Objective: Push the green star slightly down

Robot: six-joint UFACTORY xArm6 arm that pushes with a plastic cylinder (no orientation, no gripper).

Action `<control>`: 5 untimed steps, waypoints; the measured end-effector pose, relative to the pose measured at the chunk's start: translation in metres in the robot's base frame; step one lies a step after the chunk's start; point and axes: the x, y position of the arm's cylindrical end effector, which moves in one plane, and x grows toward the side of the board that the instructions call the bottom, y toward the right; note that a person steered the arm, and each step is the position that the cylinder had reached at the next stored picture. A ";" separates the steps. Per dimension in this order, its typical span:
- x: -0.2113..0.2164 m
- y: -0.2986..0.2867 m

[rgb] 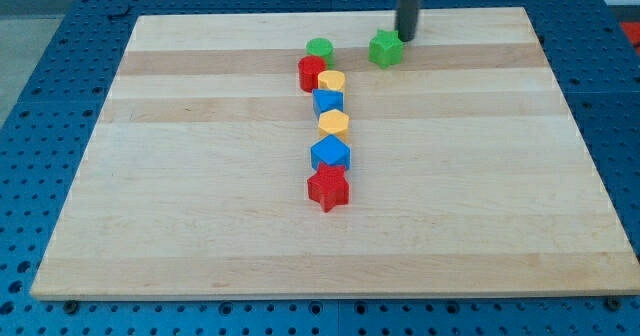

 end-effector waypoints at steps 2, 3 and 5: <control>-0.013 0.011; -0.030 -0.007; -0.004 -0.041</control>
